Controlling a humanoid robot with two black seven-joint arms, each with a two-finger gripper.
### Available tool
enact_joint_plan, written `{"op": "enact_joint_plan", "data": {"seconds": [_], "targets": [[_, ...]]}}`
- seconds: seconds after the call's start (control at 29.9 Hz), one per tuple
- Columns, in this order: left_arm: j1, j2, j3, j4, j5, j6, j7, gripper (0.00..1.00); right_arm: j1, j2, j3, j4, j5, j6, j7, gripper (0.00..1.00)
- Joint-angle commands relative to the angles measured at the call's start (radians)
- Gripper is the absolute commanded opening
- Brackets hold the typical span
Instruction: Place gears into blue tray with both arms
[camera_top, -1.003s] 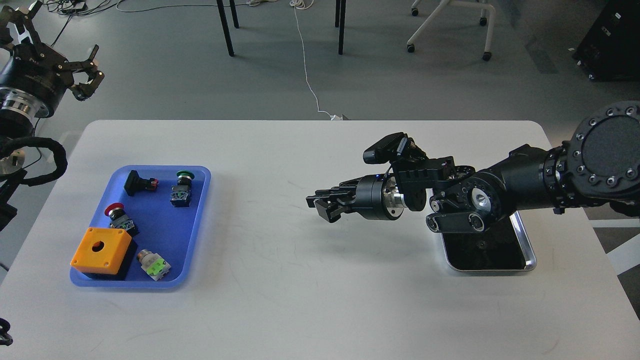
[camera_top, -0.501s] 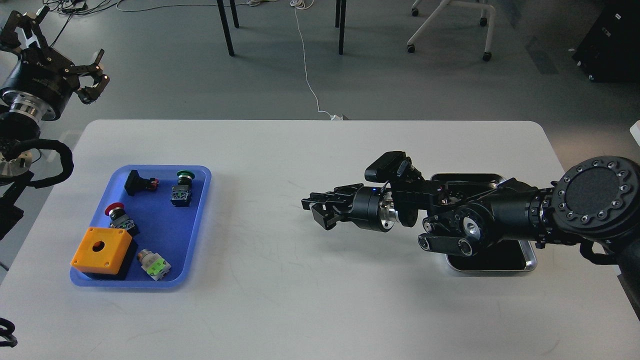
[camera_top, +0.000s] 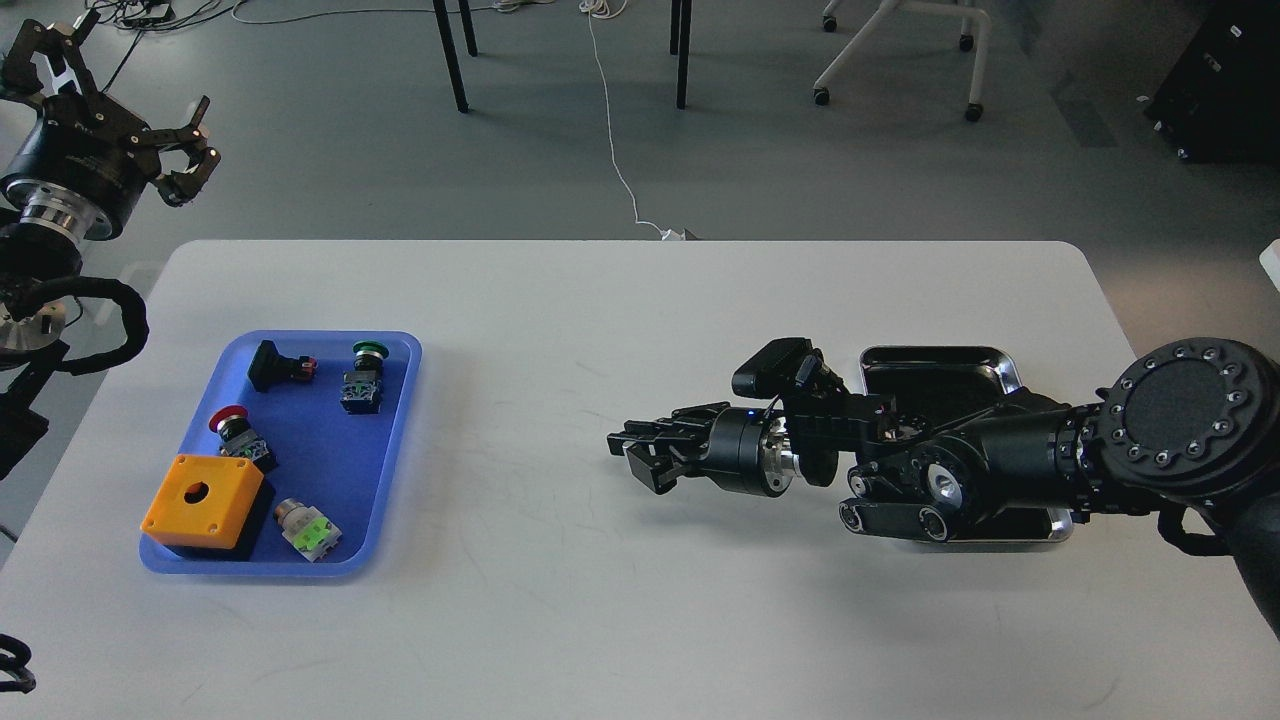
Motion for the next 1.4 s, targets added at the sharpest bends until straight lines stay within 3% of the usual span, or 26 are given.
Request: {"op": "enact_joint_plan", "data": {"seconds": [0.0, 0.23, 0.4, 0.47, 0.9, 1.07, 1.37], "targets": [[0.000, -0.003, 0.000, 0.000, 0.000, -0.001, 0.000, 0.99, -0.007, 0.000, 0.000, -0.001, 0.000, 0.001, 0.000, 0.39], [0.000, -0.003, 0.000, 0.000, 0.000, -0.002, 0.000, 0.99, -0.019, 0.000, 0.001, -0.004, 0.000, -0.002, 0.000, 0.52], [-0.001, 0.000, 0.000, 0.000, 0.000, -0.001, 0.002, 0.99, -0.012, 0.000, 0.088, -0.007, 0.010, -0.007, 0.000, 0.85], [-0.003, 0.002, 0.000, 0.000, 0.000, -0.001, 0.002, 0.99, -0.004, 0.000, 0.151, -0.006, 0.010, -0.004, 0.000, 0.94], [-0.014, 0.022, 0.000, -0.002, 0.000, 0.001, 0.006, 0.99, 0.076, 0.000, 0.581, -0.012, 0.018, 0.039, 0.000, 0.98], [-0.020, 0.031, 0.014, -0.031, 0.037, -0.010, 0.014, 0.99, 0.063, -0.202, 0.771, -0.012, 0.023, 0.148, 0.000, 0.98], [-0.107, 0.035, 0.025, -0.201, 0.489, -0.001, 0.008, 0.99, -0.033, -0.484, 0.986, -0.125, 0.304, 0.446, 0.000, 0.98]]}}
